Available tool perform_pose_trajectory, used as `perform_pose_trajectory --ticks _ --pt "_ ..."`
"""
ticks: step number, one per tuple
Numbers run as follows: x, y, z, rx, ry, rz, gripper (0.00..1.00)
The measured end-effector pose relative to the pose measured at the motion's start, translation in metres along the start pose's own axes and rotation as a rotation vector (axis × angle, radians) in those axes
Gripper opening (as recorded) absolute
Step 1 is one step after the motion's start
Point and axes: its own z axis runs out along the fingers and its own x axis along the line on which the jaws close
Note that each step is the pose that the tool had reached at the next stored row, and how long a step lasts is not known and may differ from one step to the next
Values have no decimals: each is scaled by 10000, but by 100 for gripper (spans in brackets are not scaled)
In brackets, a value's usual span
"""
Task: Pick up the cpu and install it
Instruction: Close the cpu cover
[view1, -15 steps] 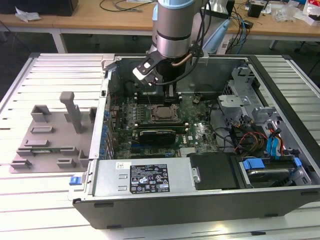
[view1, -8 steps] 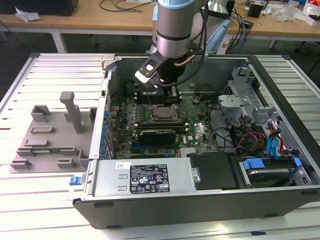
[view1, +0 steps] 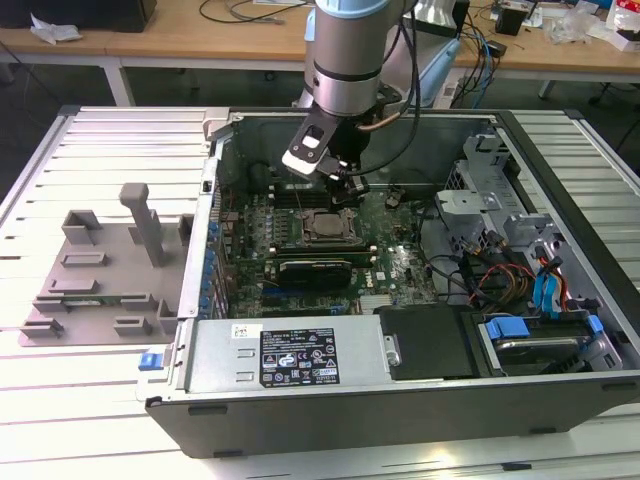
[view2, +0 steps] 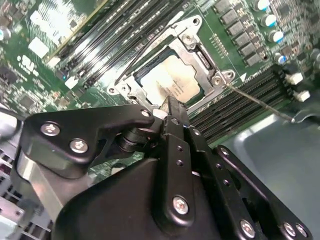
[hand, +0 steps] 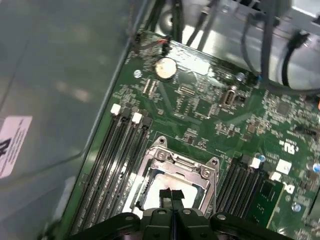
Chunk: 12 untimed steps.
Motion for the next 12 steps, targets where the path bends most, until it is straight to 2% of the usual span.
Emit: perform_pose_trajectory --ticks 3,7,12 --pt "0 0 0 0 8 -697 11" --pt "0 0 0 1 20 -2360 11" --pt "0 0 0 4 25 -3482 11"
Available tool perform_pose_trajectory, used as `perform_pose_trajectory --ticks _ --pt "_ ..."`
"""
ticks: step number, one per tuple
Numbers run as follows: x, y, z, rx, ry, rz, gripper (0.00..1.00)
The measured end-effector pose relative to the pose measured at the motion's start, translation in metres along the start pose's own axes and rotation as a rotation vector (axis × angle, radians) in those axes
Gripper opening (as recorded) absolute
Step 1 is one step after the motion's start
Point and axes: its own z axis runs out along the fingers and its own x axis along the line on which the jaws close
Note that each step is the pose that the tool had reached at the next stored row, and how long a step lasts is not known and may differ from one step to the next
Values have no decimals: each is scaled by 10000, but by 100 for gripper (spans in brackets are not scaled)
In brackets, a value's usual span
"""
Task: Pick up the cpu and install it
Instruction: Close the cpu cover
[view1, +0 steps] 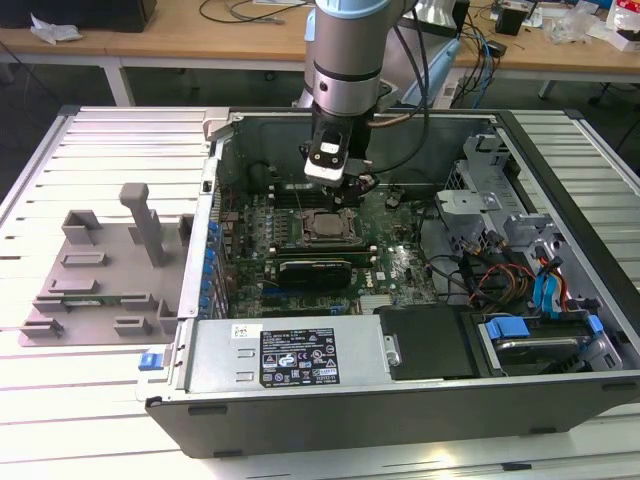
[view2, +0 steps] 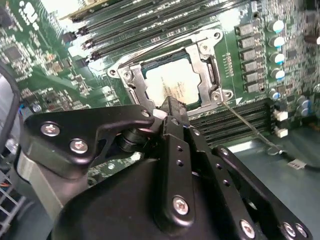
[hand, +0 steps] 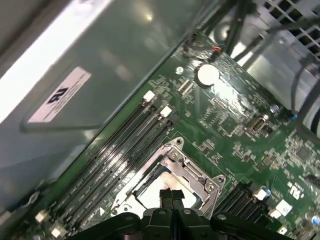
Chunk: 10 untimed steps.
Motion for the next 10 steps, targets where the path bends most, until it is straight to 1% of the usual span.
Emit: perform_pose_trajectory --ticks 1,3,5,7,8,10 --pt "0 0 0 1 1 -168 11" --pt "0 0 0 2 5 -780 11" --pt "0 1 0 0 12 -1676 11" --pt "0 0 0 -3 21 -2469 11" --pt "0 1 0 -4 25 -2770 11" --pt "0 0 0 -4 28 -3153 11"
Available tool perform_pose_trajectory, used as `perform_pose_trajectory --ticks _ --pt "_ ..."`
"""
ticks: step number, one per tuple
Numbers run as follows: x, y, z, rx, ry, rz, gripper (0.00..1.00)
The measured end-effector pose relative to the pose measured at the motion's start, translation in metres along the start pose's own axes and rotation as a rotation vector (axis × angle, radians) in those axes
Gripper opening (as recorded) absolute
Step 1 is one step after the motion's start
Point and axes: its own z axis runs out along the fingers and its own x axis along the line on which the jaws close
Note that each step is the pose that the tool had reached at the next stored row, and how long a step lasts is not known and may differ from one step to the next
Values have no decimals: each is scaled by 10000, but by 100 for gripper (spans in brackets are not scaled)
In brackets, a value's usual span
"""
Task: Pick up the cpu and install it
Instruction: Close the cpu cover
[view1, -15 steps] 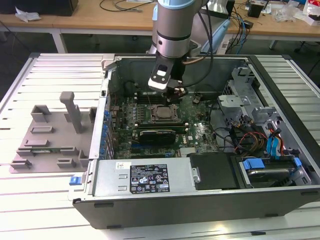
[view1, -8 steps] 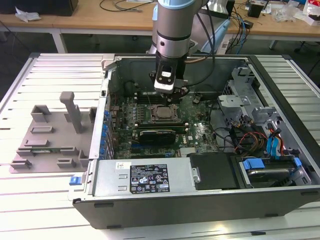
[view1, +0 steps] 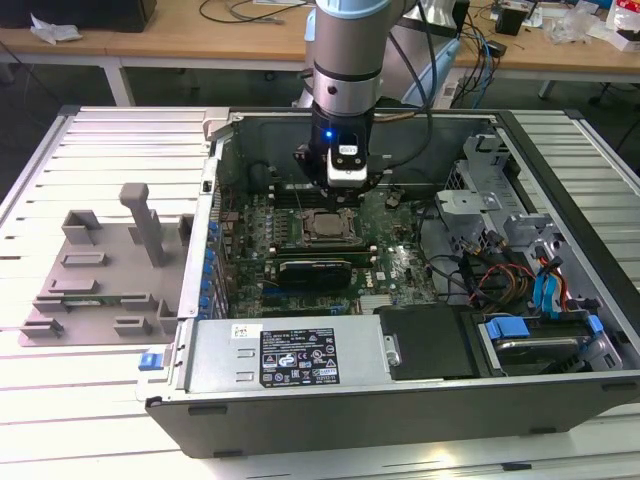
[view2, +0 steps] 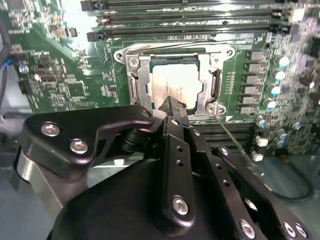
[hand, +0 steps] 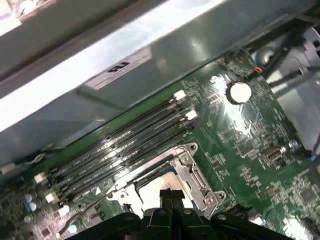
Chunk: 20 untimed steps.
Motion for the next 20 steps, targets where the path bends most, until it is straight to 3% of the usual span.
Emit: perform_pose_trajectory --ticks 6,20 --pt "0 0 0 -1 17 -2012 11" --pt "1 2 0 18 38 -5258 11"
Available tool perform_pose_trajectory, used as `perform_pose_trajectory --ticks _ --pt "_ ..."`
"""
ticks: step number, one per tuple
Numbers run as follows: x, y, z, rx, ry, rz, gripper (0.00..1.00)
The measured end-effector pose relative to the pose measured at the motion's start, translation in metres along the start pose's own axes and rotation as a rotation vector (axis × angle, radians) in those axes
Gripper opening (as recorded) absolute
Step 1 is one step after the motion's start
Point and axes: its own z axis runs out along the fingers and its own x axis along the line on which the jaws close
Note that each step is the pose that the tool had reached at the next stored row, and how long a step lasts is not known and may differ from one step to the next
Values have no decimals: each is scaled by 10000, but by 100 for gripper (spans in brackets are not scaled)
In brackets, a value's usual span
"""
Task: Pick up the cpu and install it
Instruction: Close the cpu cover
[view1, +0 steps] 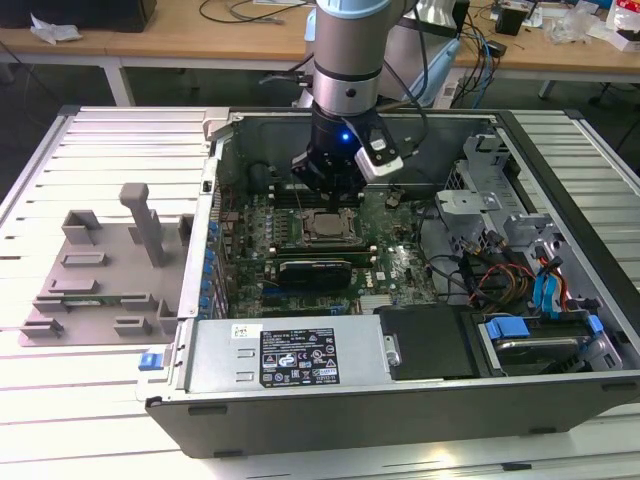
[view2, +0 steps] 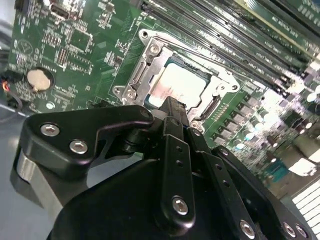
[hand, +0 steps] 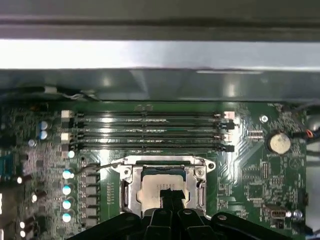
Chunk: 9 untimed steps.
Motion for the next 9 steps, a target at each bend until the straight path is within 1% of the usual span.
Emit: perform_pose_trajectory --ticks 1,2,6,8,9 --pt "0 0 0 0 1 -218 11" --pt "0 0 0 2 4 -573 11" --pt "0 1 0 7 9 -1344 11" --pt "0 1 0 12 14 -1955 11" --pt "0 1 0 15 15 -2165 11"
